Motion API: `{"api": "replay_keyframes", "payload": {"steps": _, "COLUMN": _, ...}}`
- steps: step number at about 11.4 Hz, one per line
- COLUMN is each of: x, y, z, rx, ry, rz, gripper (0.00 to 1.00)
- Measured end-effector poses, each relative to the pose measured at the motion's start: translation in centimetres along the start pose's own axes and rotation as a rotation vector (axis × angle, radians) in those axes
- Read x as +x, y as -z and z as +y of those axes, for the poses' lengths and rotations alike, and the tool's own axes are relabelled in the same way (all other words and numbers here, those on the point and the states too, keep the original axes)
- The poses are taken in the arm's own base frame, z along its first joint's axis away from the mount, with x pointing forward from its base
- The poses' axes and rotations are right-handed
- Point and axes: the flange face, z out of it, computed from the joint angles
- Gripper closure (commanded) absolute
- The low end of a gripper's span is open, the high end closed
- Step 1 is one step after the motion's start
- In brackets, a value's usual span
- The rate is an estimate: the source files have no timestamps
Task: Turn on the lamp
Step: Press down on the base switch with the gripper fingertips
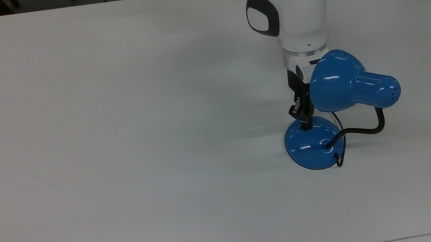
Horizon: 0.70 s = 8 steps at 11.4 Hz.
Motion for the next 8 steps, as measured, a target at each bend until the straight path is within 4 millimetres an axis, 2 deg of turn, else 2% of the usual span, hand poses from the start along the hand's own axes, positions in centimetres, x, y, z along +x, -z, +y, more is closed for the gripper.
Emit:
{"api": "replay_keyframes", "payload": {"steps": 3, "x": 0.17, "y": -0.04, "z": -0.36, "rx": -0.021, "ry": 0.057, "rz": -0.007, "gripper": 1.00}}
{"api": "replay_keyframes", "payload": {"steps": 8, "x": 0.47, "y": -0.28, "z": -0.20, "rx": -0.024, "ry": 0.056, "rz": -0.002, "gripper": 1.00}}
